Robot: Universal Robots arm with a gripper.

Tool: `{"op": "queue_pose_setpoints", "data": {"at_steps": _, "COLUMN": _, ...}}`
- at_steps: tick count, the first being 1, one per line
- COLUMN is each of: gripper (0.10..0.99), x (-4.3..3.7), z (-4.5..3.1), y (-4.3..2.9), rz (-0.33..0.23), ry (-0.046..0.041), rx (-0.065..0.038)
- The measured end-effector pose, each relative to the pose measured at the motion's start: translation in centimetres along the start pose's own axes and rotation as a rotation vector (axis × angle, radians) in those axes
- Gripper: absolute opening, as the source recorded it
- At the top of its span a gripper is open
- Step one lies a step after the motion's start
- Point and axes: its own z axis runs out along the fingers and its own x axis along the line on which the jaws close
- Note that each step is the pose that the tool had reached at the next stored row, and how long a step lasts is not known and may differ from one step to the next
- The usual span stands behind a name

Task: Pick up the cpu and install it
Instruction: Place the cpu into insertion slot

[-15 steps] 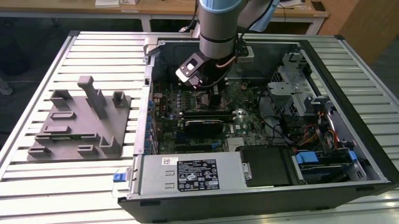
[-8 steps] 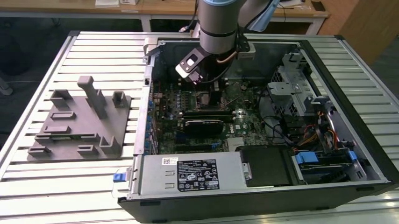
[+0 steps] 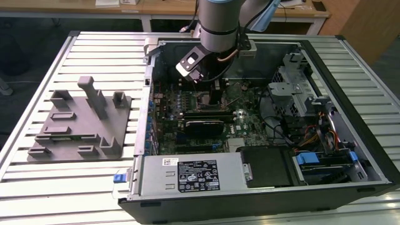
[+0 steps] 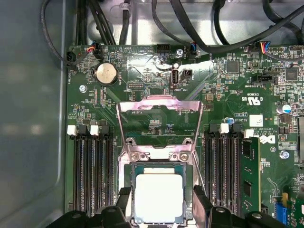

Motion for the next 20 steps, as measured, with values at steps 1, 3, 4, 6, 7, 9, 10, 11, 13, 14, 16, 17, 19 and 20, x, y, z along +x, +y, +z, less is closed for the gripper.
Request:
{"op": "queue_pose_setpoints", "data": {"at_steps": 1, "gripper": 0.616, "x": 0.00, "z": 0.00, "y": 0.00, "rz": 0.000, "ry": 0.0000, "rx": 0.000}}
{"op": "queue_pose_setpoints", "data": {"at_steps": 3, "gripper": 0.537, "x": 0.00, "z": 0.00, "y": 0.00, "rz": 0.000, "ry": 0.0000, "rx": 0.000}}
{"op": "queue_pose_setpoints", "data": {"at_steps": 4, "gripper": 0.471, "x": 0.00, "z": 0.00, "y": 0.00, "rz": 0.000, "ry": 0.0000, "rx": 0.000}}
{"op": "queue_pose_setpoints", "data": {"at_steps": 6, "gripper": 0.412, "x": 0.00, "z": 0.00, "y": 0.00, "rz": 0.000, "ry": 0.0000, "rx": 0.000}}
{"op": "queue_pose_setpoints", "data": {"at_steps": 7, "gripper": 0.357, "x": 0.00, "z": 0.00, "y": 0.00, "rz": 0.000, "ry": 0.0000, "rx": 0.000}}
{"op": "queue_pose_setpoints", "data": {"at_steps": 9, "gripper": 0.298, "x": 0.00, "z": 0.00, "y": 0.00, "rz": 0.000, "ry": 0.0000, "rx": 0.000}}
{"op": "queue_pose_setpoints", "data": {"at_steps": 10, "gripper": 0.239, "x": 0.00, "z": 0.00, "y": 0.00, "rz": 0.000, "ry": 0.0000, "rx": 0.000}}
{"op": "queue_pose_setpoints", "data": {"at_steps": 11, "gripper": 0.239, "x": 0.00, "z": 0.00, "y": 0.00, "rz": 0.000, "ry": 0.0000, "rx": 0.000}}
{"op": "queue_pose_setpoints", "data": {"at_steps": 13, "gripper": 0.122, "x": 0.00, "z": 0.00, "y": 0.00, "rz": 0.000, "ry": -0.0001, "rx": 0.000}}
{"op": "queue_pose_setpoints", "data": {"at_steps": 14, "gripper": 0.122, "x": 0.00, "z": 0.00, "y": 0.00, "rz": 0.000, "ry": -0.0001, "rx": 0.000}}
{"op": "queue_pose_setpoints", "data": {"at_steps": 16, "gripper": 0.106, "x": 0.00, "z": 0.00, "y": 0.00, "rz": 0.000, "ry": -0.0001, "rx": 0.000}}
{"op": "queue_pose_setpoints", "data": {"at_steps": 17, "gripper": 0.106, "x": 0.00, "z": 0.00, "y": 0.00, "rz": 0.000, "ry": 0.0000, "rx": 0.000}}
{"op": "queue_pose_setpoints", "data": {"at_steps": 19, "gripper": 0.106, "x": 0.00, "z": 0.00, "y": 0.00, "rz": 0.000, "ry": -0.0001, "rx": 0.000}}
{"op": "queue_pose_setpoints", "data": {"at_steps": 20, "gripper": 0.106, "x": 0.00, "z": -0.02, "y": 0.00, "rz": 0.000, "ry": -0.0002, "rx": 0.000}}
